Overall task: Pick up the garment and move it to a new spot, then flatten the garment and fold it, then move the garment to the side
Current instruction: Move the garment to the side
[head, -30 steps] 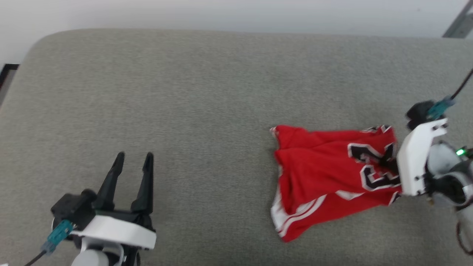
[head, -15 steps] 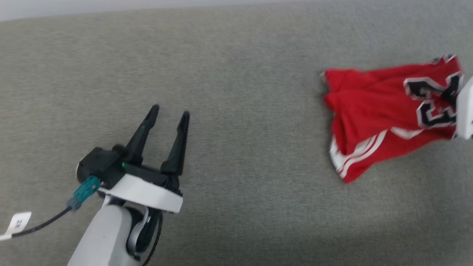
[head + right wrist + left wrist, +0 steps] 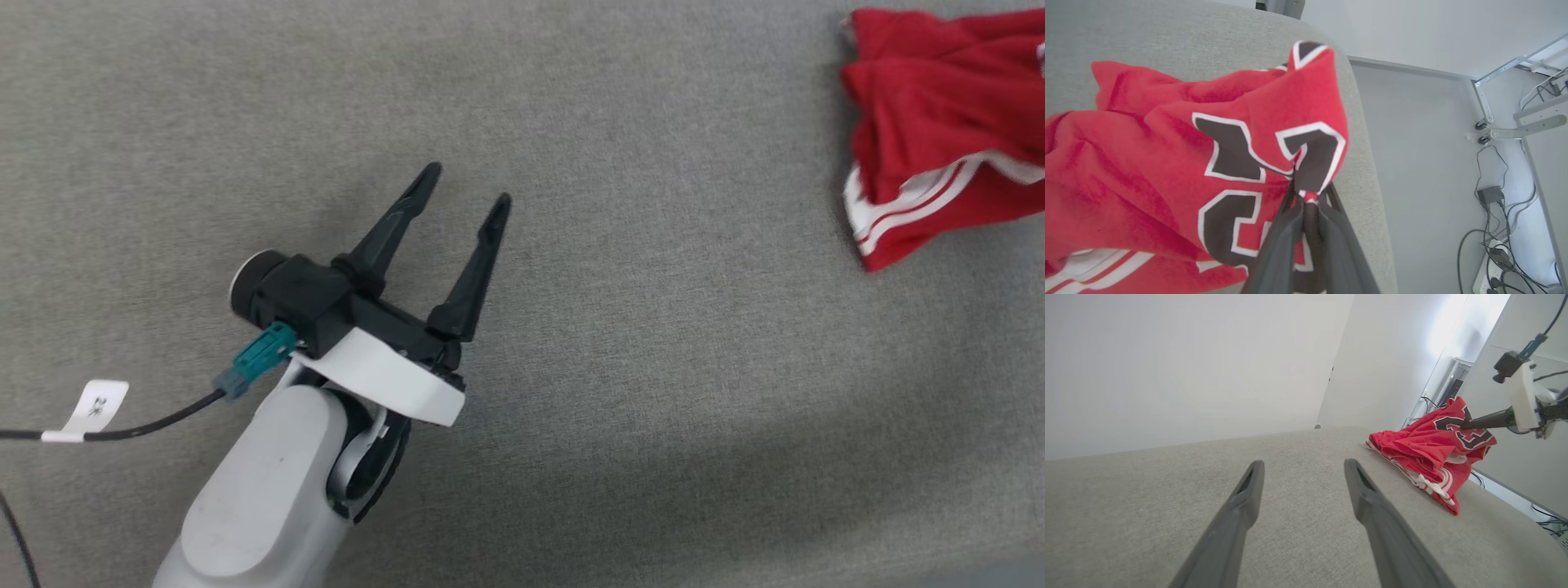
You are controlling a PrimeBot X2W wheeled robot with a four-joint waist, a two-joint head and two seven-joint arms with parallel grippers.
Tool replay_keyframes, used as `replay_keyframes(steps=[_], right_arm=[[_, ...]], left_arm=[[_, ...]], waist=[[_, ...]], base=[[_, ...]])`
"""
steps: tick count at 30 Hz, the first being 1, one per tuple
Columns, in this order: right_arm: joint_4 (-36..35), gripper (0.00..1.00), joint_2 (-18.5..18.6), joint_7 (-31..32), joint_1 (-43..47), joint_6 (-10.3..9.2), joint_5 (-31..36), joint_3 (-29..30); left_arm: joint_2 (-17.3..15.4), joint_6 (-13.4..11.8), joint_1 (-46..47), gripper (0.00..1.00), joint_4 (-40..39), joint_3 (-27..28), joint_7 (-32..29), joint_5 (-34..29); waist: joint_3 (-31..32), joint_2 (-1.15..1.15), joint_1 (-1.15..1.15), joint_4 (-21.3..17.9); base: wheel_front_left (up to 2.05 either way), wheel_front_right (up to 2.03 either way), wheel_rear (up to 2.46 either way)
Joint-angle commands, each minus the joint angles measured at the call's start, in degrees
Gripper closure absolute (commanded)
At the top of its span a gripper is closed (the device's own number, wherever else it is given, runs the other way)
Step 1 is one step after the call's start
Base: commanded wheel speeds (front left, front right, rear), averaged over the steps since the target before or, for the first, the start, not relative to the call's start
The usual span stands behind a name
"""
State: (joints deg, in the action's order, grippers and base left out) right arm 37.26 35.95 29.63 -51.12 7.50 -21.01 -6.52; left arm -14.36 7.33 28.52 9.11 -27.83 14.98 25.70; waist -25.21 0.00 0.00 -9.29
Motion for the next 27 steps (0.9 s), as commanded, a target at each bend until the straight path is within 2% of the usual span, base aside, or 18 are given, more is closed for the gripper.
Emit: replay_keyframes(steps=[1,5,15,19,20,21,27], right_arm=[[1.3,1.00,0.3,-1.2,-1.3,-0.02,1.2,0.3],[6.0,1.00,0.5,-5.8,-3.8,-0.02,4.9,1.0],[16.6,1.00,-2.7,-12.5,-7.8,-0.02,8.8,2.1],[21.2,0.50,-3.0,-15.6,-9.7,-0.02,10.6,4.4],[22.0,0.10,-3.2,-16.2,-10.2,-0.02,10.9,4.6],[22.9,0.00,-3.4,-16.7,-10.6,-0.02,11.2,4.9],[26.0,0.00,-2.3,-19.5,-12.3,-0.02,12.0,5.0]], left_arm=[[-0.1,0.2,1.2,0.00,0.1,-0.6,0.3,0.3],[-0.2,0.2,3.0,0.00,0.2,-2.0,0.3,0.3],[-0.3,0.2,5.2,0.00,0.3,-3.6,0.3,1.0],[-0.3,0.2,5.4,0.00,0.3,-3.3,0.3,0.9],[-0.2,0.2,5.3,0.00,0.1,-2.9,0.3,1.0],[-0.3,0.2,5.1,0.00,0.0,-2.4,0.3,1.1],[-0.4,0.2,2.4,0.00,-1.1,0.5,0.3,1.5]], waist=[[-1.1,0.00,0.00,-0.8],[-2.4,0.00,0.00,-1.2],[-4.3,0.00,0.00,0.2],[-4.4,0.00,0.00,1.3],[-4.3,0.00,0.00,1.6],[-4.2,0.00,0.00,1.7],[-1.9,0.00,0.00,2.6]], base=[[0.00,0.00,0.00],[0.00,0.00,0.00],[0.00,0.00,0.00],[0.00,0.00,0.00],[0.00,0.00,0.00],[0.00,0.00,0.00],[0.00,0.00,0.00]])
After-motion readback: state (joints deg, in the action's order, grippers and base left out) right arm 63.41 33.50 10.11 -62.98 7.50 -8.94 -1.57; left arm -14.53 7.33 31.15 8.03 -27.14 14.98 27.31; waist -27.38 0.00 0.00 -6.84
